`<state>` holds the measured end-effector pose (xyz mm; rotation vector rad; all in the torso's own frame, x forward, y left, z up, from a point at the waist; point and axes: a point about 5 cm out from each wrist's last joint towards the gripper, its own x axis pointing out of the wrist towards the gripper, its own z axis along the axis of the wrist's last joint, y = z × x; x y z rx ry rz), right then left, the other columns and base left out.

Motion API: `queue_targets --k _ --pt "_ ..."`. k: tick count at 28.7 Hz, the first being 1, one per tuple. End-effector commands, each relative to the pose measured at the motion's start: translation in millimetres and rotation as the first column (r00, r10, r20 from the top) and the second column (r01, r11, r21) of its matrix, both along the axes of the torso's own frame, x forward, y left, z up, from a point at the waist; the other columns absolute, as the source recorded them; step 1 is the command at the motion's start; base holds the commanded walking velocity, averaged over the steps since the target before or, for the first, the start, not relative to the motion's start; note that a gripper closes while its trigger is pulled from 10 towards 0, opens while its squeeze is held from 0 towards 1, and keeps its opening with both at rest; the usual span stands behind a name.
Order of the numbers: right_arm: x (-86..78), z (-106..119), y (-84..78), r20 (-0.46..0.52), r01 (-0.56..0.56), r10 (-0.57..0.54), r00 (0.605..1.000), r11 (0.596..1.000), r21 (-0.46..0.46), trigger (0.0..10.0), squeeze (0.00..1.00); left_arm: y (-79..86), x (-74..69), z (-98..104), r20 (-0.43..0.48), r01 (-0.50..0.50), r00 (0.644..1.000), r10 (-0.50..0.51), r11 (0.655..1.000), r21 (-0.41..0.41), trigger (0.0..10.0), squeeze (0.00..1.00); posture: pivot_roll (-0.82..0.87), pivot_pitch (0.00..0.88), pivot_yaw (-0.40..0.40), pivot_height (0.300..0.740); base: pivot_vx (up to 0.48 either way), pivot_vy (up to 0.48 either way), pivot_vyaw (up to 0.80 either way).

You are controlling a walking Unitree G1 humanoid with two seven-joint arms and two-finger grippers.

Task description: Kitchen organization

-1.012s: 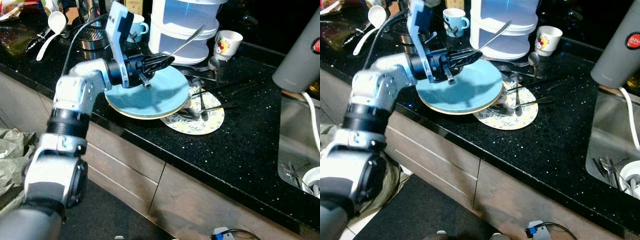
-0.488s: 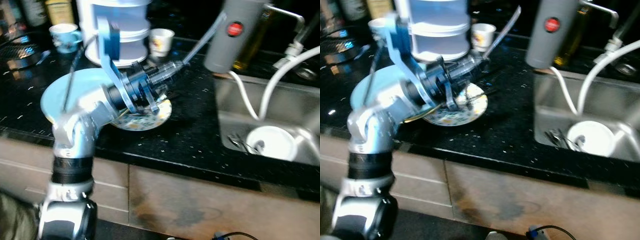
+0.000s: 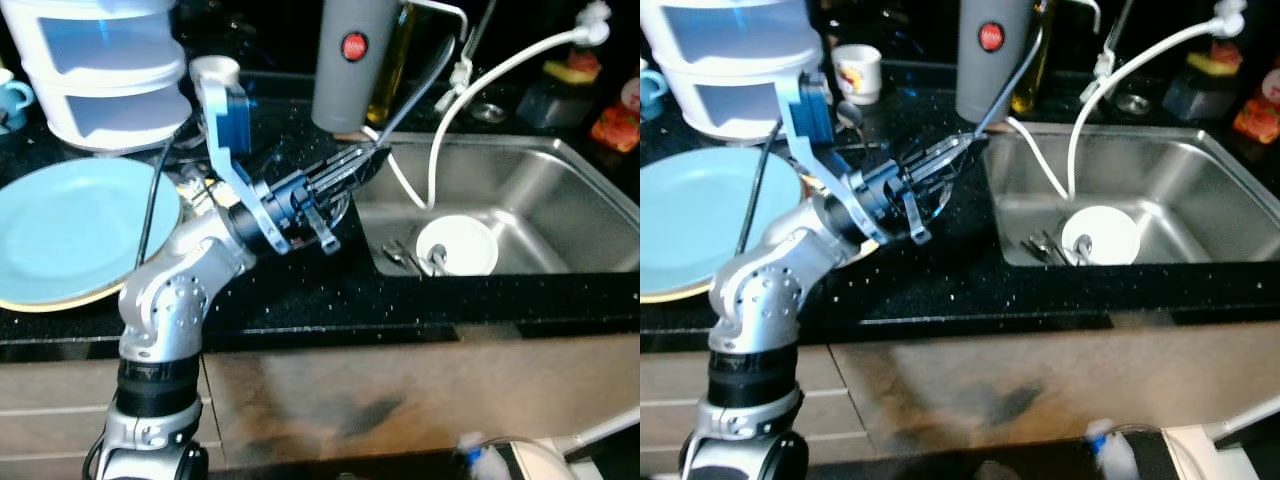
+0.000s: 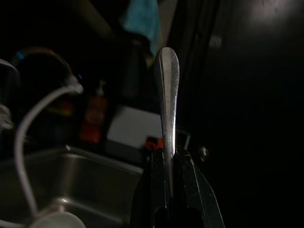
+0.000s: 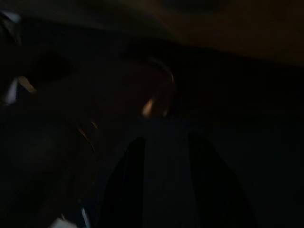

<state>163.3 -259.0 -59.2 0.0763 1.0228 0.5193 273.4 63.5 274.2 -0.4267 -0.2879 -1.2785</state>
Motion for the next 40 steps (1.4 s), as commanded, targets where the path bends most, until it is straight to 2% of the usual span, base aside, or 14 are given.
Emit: queue_targets --k 1,9,11,14,19,22,29,30,31,33,34,36,37,40 --pt "-13.0 -2.8 -3.0 -0.061 -0.008 0.011 0.998 0.999 0.043 10.0 0.00 -12.3 -7.6 -1.2 0.000 0.040 0.999 -0.040 0.999 0.007 10.0 0.00 0.04 0.062 -0.063 0.740 0.000 0.000 -0.80" --pt "5.7 19.8 -17.3 -0.020 -0.012 0.016 1.000 0.982 0.186 10.0 0.00 -19.4 -13.1 -4.9 -0.013 0.030 0.999 -0.030 1.000 -0.005 10.0 0.00 0.03 0.058 -0.060 0.740 0.000 0.000 -0.50" --pt "11.9 31.9 -23.3 0.017 -0.060 0.057 0.998 0.967 0.249 10.0 0.00 -23.6 -16.6 -8.7 -0.008 0.043 0.999 -0.043 0.999 0.021 10.0 0.00 0.03 0.056 -0.059 0.740 0.000 0.000 0.00" --pt "12.6 38.3 -26.4 0.030 -0.139 0.136 0.990 0.957 0.256 10.0 0.00 -26.0 -19.0 -10.8 -0.007 0.053 0.999 -0.053 0.998 0.029 10.0 0.00 0.03 0.056 -0.058 0.740 0.000 0.000 -0.80" --pt "19.9 62.1 -30.3 0.106 -0.313 0.295 0.950 0.903 0.293 10.0 0.00 -29.0 -23.2 -11.2 -0.001 0.062 0.998 -0.062 0.998 0.031 10.0 0.00 0.02 0.059 -0.057 0.740 0.000 0.000 -0.32" --pt "28.6 90.3 -23.8 0.204 -0.425 0.374 0.904 0.834 0.353 10.0 0.00 -29.4 -24.3 -11.3 0.002 0.057 0.998 -0.057 0.998 0.028 10.0 0.00 0.02 0.067 -0.059 0.740 0.000 0.000 0.00" --pt "33.7 126.5 -12.2 0.331 -0.537 0.429 0.840 0.740 0.404 10.0 0.00 -29.3 -25.2 -11.3 0.010 0.051 0.999 -0.051 0.998 0.028 10.0 0.00 0.03 0.070 -0.062 0.740 0.000 0.000 0.00" --pt "31.7 145.9 -8.8 0.386 -0.592 0.456 0.802 0.694 0.409 10.0 0.00 -28.4 -25.3 -11.6 0.012 0.048 0.999 -0.048 0.998 0.030 10.0 0.00 0.03 0.072 -0.062 0.740 0.000 0.000 0.00" --pt "31.7 145.9 -8.8 0.386 -0.592 0.456 0.802 0.694 0.409 10.0 0.00 -28.4 -25.3 -11.6 0.012 0.048 0.999 -0.048 0.998 0.030 10.0 0.00 0.03 0.072 -0.062 0.740 0.000 0.000 0.00" --pt "25.2 176.2 -0.1 0.460 -0.672 0.494 0.738 0.602 0.431 10.0 0.00 -27.0 -25.5 -11.8 0.013 0.044 0.999 -0.044 0.999 0.030 10.0 0.00 0.02 0.077 -0.061 0.740 0.000 0.000 0.00" --pt "25.2 176.2 -0.1 0.460 -0.672 0.494 0.738 0.602 0.431 10.0 0.00 -27.0 -25.5 -11.8 0.013 0.044 0.999 -0.044 0.999 0.030 10.0 0.00 0.02 0.077 -0.061 0.740 0.000 0.000 0.00" --pt "19.1 199.7 10.0 0.515 -0.726 0.513 0.687 0.517 0.453 10.0 0.00 -26.6 -25.4 -11.6 0.014 0.042 0.999 -0.043 0.999 0.029 10.0 0.00 0.02 0.078 -0.060 0.740 0.000 0.000 0.00" --pt "19.1 199.7 10.0 0.515 -0.726 0.513 0.687 0.517 0.453 10.0 0.00 -26.6 -25.4 -11.6 0.014 0.042 0.999 -0.043 0.999 0.029 10.0 0.00 0.02 0.078 -0.060 0.740 0.000 0.000 0.00" --pt "12.4 227.5 25.7 0.598 -0.783 0.506 0.622 0.393 0.482 10.0 0.00 -26.6 -25.5 -11.2 0.016 0.045 0.999 -0.045 0.999 0.024 10.0 0.00 0.02 0.078 -0.060 0.740 0.000 0.000 0.00"
